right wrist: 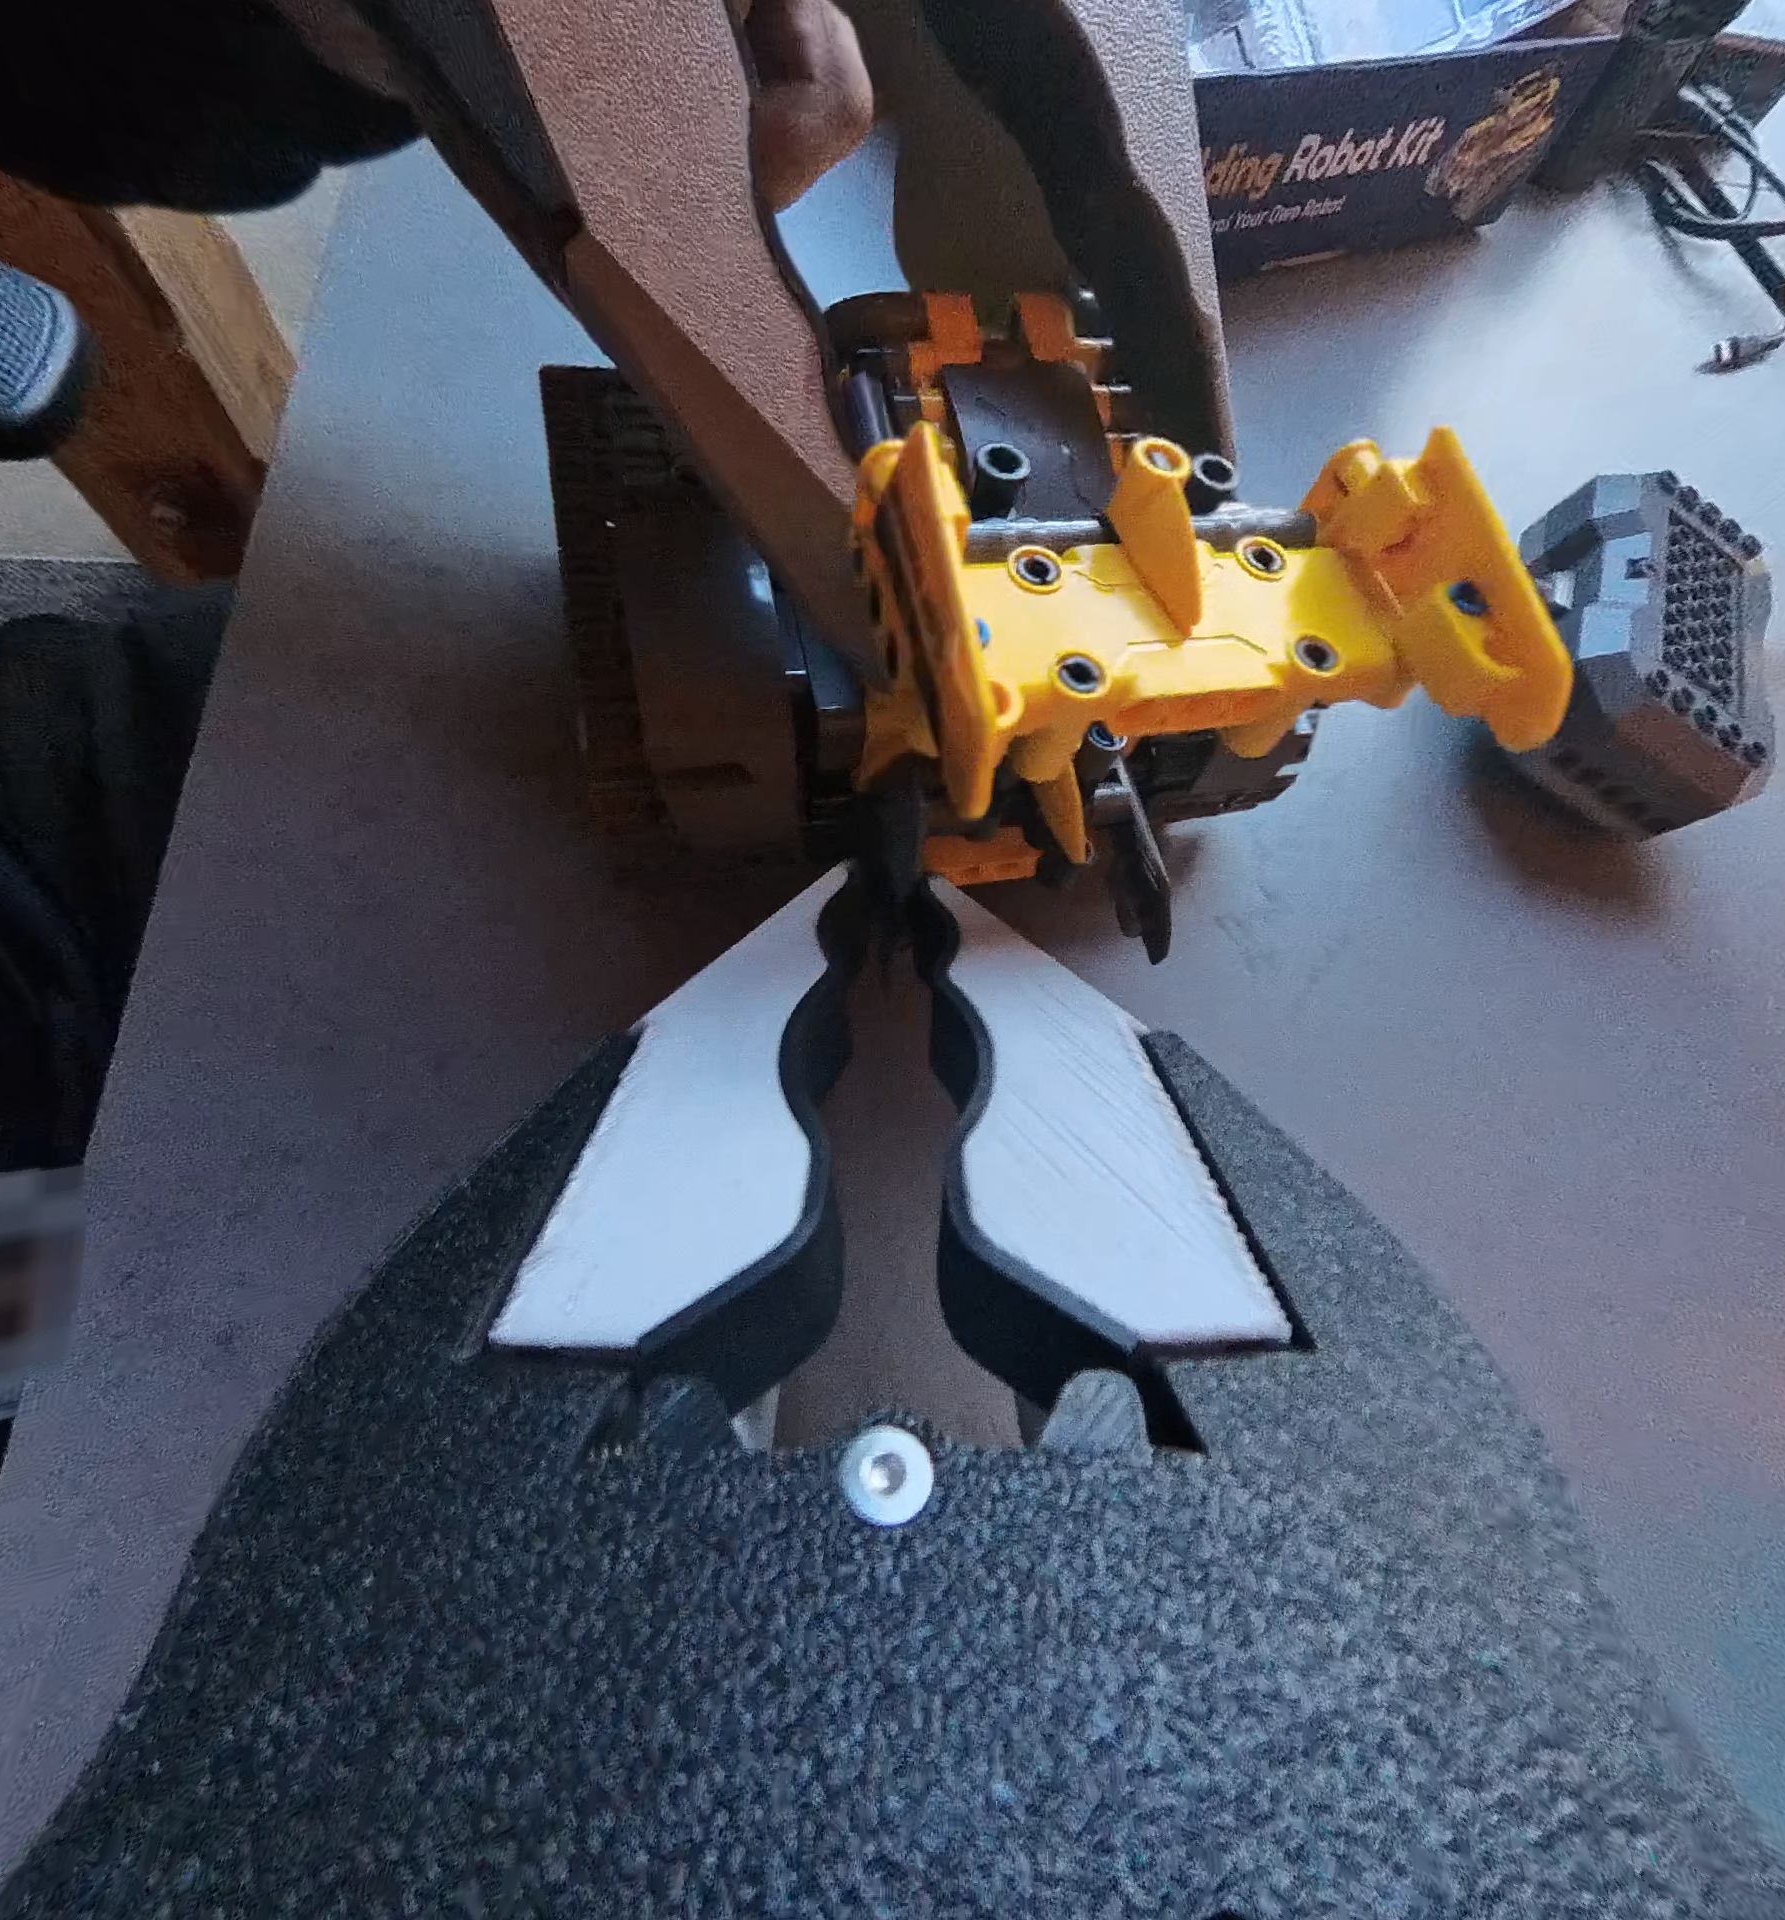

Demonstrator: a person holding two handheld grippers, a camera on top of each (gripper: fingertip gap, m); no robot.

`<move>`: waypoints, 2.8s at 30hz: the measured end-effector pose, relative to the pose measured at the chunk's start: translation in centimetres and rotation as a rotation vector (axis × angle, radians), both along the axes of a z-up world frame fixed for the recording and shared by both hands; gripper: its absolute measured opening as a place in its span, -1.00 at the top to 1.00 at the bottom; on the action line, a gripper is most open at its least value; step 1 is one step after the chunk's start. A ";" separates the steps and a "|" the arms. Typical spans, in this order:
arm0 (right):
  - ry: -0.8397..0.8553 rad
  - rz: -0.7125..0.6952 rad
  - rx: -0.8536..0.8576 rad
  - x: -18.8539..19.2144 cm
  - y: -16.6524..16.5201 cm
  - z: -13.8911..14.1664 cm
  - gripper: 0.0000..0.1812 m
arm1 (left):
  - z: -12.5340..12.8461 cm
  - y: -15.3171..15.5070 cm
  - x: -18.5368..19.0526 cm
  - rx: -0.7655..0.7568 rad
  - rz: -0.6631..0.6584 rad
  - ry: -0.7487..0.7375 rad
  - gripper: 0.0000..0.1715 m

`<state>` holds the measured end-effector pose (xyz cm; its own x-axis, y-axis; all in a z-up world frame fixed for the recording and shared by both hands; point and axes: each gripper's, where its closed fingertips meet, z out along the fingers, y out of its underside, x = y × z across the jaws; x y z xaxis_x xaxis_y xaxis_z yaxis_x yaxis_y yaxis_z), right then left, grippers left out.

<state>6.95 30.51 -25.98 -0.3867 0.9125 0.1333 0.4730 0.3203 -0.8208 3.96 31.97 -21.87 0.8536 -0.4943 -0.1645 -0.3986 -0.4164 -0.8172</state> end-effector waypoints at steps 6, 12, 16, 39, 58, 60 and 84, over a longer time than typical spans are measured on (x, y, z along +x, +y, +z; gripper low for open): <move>0.031 0.039 0.028 0.2 -0.5 0.3 0.96 | 0.6 -0.2 0.3 0.079 0.022 0.060 0.55; 0.016 -0.009 -0.038 0.0 0.8 0.0 0.93 | 1.0 -2.1 0.4 0.033 -0.005 0.100 0.48; 0.014 -0.057 -0.076 0.6 2.6 0.4 0.77 | 1.0 -4.6 -0.7 -0.027 0.013 0.042 0.38; 0.039 -0.289 0.338 -1.7 -1.5 2.3 0.78 | 0.6 -4.3 -4.6 -0.033 -0.205 0.098 -0.03; 0.189 -0.293 0.281 -1.0 0.2 4.5 1.00 | -3.1 -1.1 -1.3 -0.048 -0.129 0.209 -0.10; 0.184 -0.319 0.112 -0.9 1.1 4.8 1.00 | -2.2 -1.2 -1.0 -0.005 -0.140 0.174 0.21; 0.042 -0.324 0.317 1.2 4.7 2.5 0.71 | -1.5 3.0 -0.5 -0.027 -0.087 0.142 0.59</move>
<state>8.17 35.22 -23.48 -0.0761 0.8973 0.4348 0.5585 0.3996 -0.7269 3.43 34.99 -23.42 0.7766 -0.5712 -0.2659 -0.5444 -0.3960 -0.7394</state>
